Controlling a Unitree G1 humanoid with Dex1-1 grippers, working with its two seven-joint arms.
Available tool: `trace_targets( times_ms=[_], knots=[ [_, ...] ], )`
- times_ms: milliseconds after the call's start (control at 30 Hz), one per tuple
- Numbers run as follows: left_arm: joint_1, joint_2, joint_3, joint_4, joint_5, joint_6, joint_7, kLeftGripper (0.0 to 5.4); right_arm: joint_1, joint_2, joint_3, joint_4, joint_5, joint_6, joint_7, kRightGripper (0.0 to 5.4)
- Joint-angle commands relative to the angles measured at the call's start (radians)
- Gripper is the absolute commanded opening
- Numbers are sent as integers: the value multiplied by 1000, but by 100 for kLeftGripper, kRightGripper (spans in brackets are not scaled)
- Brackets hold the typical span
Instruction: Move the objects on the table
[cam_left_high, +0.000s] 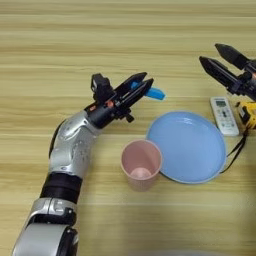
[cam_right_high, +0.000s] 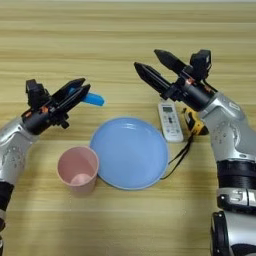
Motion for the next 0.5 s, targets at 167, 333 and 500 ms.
trace_targets(
  times_ms=[167,333,500],
  knots=[
    [-87,-3,-18,187,164,-60,185,133,-21,7,1,6,-20,-23,0,540],
    [-115,0,-33,277,227,-46,251,133,-22,6,-1,5,-18,-24,3,540],
    [-137,4,-56,362,279,-22,288,133,-25,4,-1,8,-19,-25,6,540]
  ],
)
